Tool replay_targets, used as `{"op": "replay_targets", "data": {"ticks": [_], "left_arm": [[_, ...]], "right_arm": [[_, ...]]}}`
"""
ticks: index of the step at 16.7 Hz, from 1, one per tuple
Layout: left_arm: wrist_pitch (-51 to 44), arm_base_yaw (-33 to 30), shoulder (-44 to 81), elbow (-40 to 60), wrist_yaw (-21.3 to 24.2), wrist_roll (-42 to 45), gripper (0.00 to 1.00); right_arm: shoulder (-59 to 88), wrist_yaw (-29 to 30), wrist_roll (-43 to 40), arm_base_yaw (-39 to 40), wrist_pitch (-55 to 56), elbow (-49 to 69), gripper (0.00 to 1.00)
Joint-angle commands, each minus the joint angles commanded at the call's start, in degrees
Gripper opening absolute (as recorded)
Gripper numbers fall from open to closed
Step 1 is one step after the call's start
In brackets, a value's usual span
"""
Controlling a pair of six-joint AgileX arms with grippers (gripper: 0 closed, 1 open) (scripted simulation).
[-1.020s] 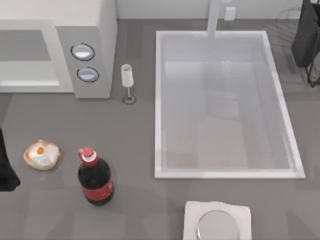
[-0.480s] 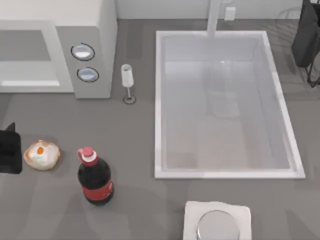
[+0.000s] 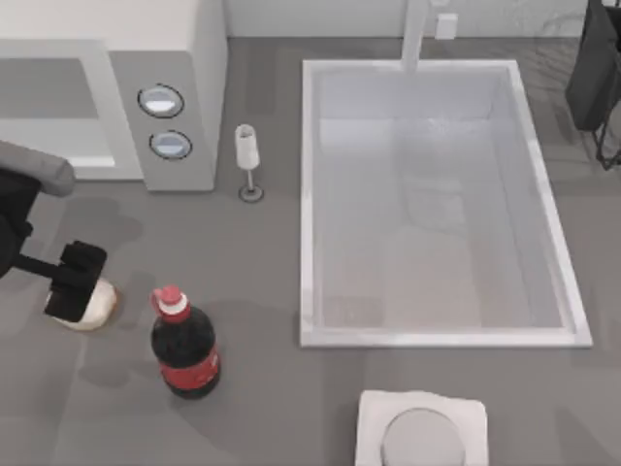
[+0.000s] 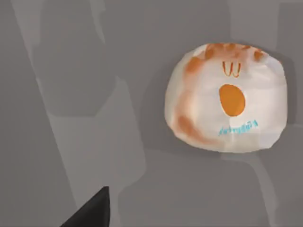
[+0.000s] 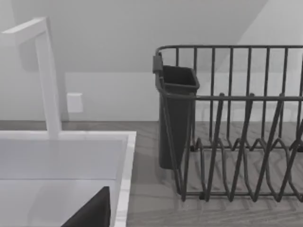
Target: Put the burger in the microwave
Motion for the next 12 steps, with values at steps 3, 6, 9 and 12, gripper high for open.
{"op": "replay_targets", "data": {"ticks": [3, 6, 9, 12], "left_arm": [[-5.68, -0.78, 11.33, 7.92, 0.21, 2.20, 1.00], [-9.07, -1.36, 18.24, 13.62, 0.35, 3.67, 1.00], [-10.00, -1.57, 20.44, 15.71, 0.39, 4.14, 1.00], [-10.00, -1.57, 20.44, 15.71, 0.39, 4.14, 1.00]], "right_arm": [[0.00, 0.00, 0.00, 0.00, 0.00, 0.00, 1.00], [0.00, 0.00, 0.00, 0.00, 0.00, 0.00, 1.00], [0.00, 0.00, 0.00, 0.00, 0.00, 0.00, 1.00], [0.00, 0.00, 0.00, 0.00, 0.00, 0.00, 1.00]]}}
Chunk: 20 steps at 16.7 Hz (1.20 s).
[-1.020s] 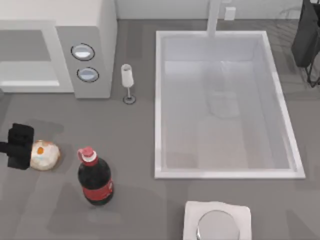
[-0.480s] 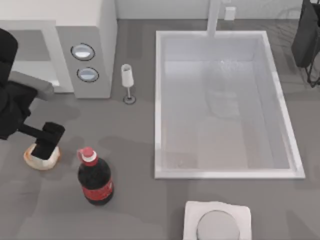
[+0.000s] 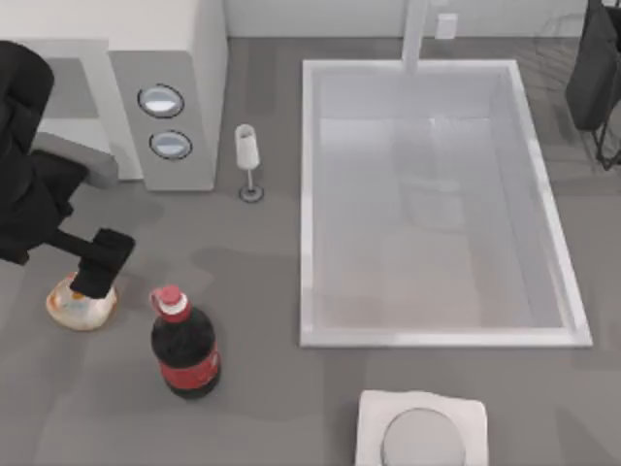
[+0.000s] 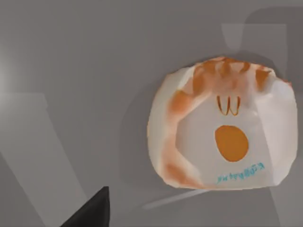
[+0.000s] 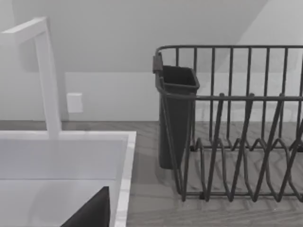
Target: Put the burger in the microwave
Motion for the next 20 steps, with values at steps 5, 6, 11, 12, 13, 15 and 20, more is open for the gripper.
{"op": "replay_targets", "data": {"ticks": [5, 6, 11, 12, 13, 15, 20], "left_arm": [[2.61, 0.88, -0.58, -3.16, 0.00, 0.74, 1.00], [3.99, 1.10, -0.46, -4.47, 0.03, 1.01, 1.00], [12.09, 1.14, 3.40, -9.13, 0.15, 1.21, 1.00], [13.51, 0.93, 4.61, -9.35, 0.17, 1.06, 1.00], [14.71, 0.69, 5.86, -9.32, 0.17, 0.87, 1.00], [16.47, 0.18, 8.13, -8.65, 0.15, 0.42, 1.00], [17.52, -0.35, 10.38, -7.14, 0.03, -0.19, 1.00]], "right_arm": [[0.00, 0.00, 0.00, 0.00, 0.00, 0.00, 1.00], [0.00, 0.00, 0.00, 0.00, 0.00, 0.00, 1.00], [0.00, 0.00, 0.00, 0.00, 0.00, 0.00, 1.00], [0.00, 0.00, 0.00, 0.00, 0.00, 0.00, 1.00], [0.00, 0.00, 0.00, 0.00, 0.00, 0.00, 1.00], [0.00, 0.00, 0.00, 0.00, 0.00, 0.00, 1.00], [0.00, 0.00, 0.00, 0.00, 0.00, 0.00, 1.00]]}}
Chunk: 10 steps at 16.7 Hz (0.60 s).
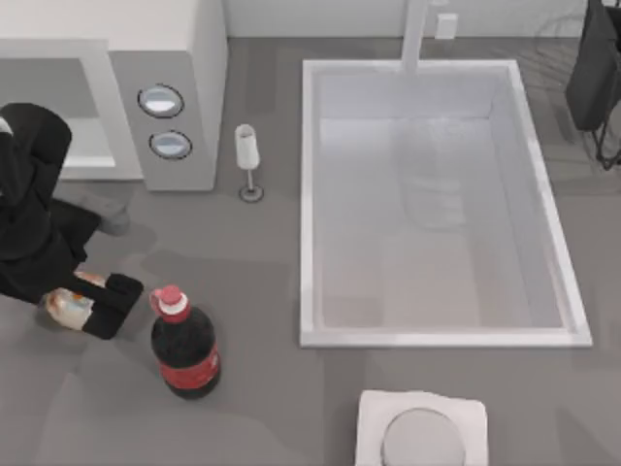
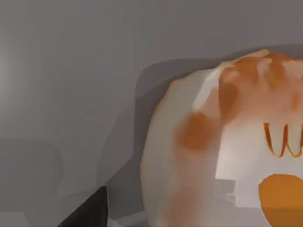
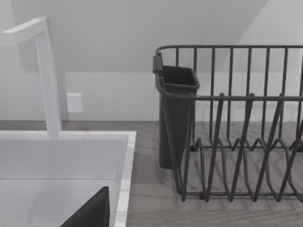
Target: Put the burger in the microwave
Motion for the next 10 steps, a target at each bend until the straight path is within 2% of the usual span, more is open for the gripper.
{"op": "replay_targets", "data": {"ticks": [3, 10], "left_arm": [[0.00, 0.00, 0.00, 0.00, 0.00, 0.00, 1.00], [0.00, 0.00, 0.00, 0.00, 0.00, 0.00, 0.47]], "right_arm": [[0.00, 0.00, 0.00, 0.00, 0.00, 0.00, 1.00], [0.00, 0.00, 0.00, 0.00, 0.00, 0.00, 1.00]]}}
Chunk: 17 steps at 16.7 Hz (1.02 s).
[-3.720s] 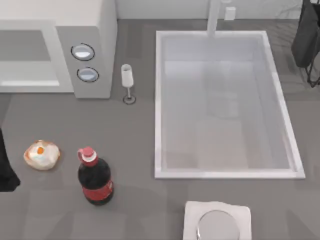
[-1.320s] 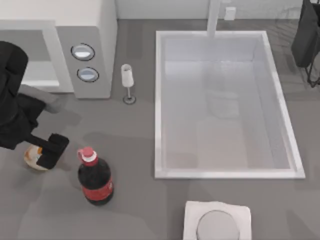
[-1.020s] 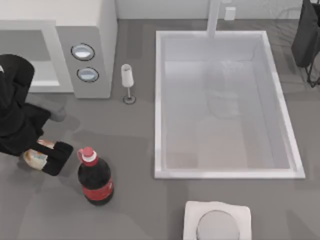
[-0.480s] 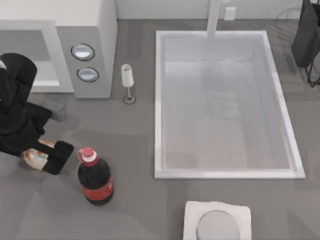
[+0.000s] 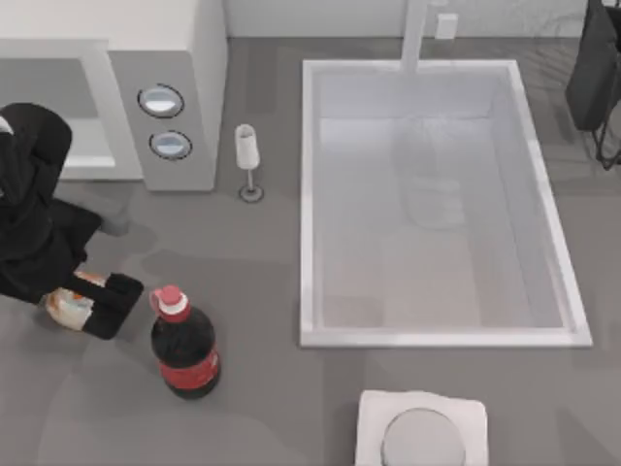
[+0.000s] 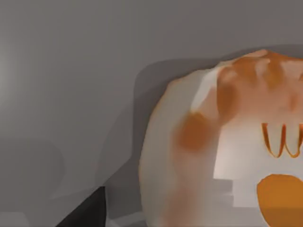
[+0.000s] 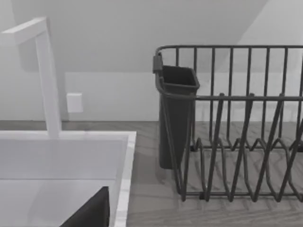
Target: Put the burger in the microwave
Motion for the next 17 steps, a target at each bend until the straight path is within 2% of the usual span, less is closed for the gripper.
{"op": "replay_targets", "data": {"ticks": [6, 14, 15, 17], "left_arm": [[0.00, 0.00, 0.00, 0.00, 0.00, 0.00, 0.02], [0.00, 0.00, 0.00, 0.00, 0.00, 0.00, 0.00], [-6.05, 0.74, -4.98, -0.57, -0.41, 0.69, 0.00], [-6.55, 1.11, -5.49, -0.89, -0.26, 0.63, 0.00]], "right_arm": [[0.00, 0.00, 0.00, 0.00, 0.00, 0.00, 1.00], [0.00, 0.00, 0.00, 0.00, 0.00, 0.00, 1.00], [0.00, 0.00, 0.00, 0.00, 0.00, 0.00, 1.00], [0.00, 0.00, 0.00, 0.00, 0.00, 0.00, 1.00]]}}
